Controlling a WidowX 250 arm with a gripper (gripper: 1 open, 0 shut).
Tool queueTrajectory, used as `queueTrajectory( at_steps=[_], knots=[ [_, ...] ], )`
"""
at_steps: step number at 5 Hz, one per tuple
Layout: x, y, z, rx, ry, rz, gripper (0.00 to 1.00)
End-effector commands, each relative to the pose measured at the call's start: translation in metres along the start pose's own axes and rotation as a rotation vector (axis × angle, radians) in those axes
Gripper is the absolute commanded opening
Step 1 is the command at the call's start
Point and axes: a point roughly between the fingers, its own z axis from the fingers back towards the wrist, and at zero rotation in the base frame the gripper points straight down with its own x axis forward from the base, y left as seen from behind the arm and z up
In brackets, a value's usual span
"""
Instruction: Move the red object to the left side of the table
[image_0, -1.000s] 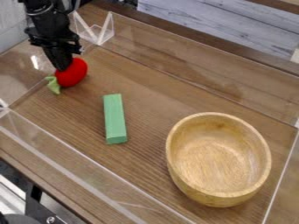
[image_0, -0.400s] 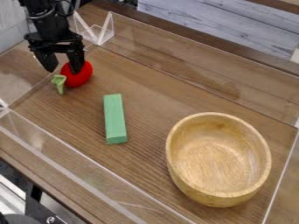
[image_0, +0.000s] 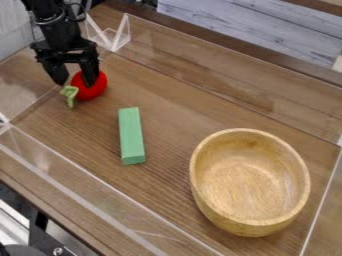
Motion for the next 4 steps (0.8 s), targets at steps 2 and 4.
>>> queueTrajectory(
  at_steps=[2, 4],
  knots=[
    [0.017, -0.004, 0.006, 0.017, -0.049, 0.001, 1.00],
    [0.023, -0.003, -0.002, 0.018, -0.047, 0.033, 1.00]
  ],
)
